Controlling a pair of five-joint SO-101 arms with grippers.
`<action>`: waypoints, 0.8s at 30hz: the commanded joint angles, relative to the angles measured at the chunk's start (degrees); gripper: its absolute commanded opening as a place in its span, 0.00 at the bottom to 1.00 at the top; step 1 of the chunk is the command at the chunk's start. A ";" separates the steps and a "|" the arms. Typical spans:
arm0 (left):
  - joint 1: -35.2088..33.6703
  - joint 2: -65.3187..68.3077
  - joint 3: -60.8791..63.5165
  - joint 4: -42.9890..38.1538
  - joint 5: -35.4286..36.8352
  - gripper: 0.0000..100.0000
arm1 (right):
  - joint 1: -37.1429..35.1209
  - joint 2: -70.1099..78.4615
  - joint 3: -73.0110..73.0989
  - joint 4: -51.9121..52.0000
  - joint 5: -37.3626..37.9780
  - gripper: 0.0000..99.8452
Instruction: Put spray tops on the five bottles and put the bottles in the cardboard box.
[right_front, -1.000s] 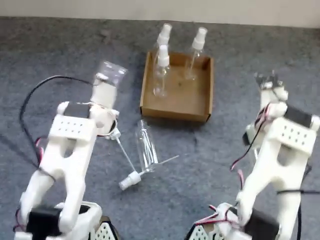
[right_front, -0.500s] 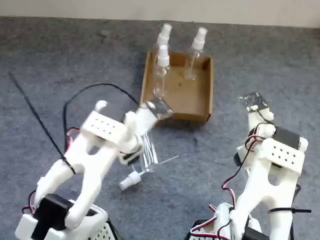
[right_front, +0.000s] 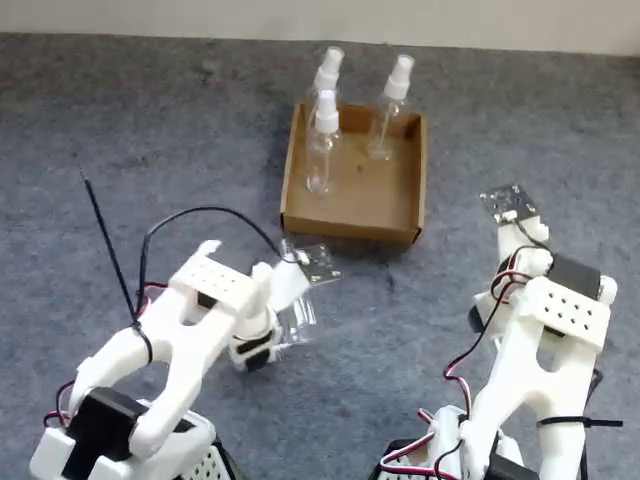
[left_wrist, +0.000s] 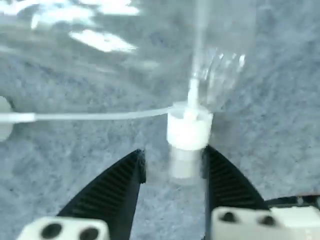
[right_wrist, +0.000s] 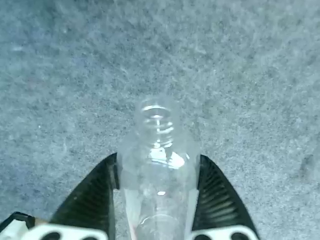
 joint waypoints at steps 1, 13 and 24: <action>-4.35 0.13 -0.13 -0.44 -2.55 0.03 | 0.04 -2.42 -0.40 -0.84 0.53 0.00; -19.82 -0.31 -9.98 2.46 -6.07 0.01 | 0.40 -2.42 -0.40 -0.66 0.53 0.00; -21.49 -1.71 -20.53 20.40 -6.07 0.01 | 0.13 -2.51 -0.40 -0.31 0.53 0.00</action>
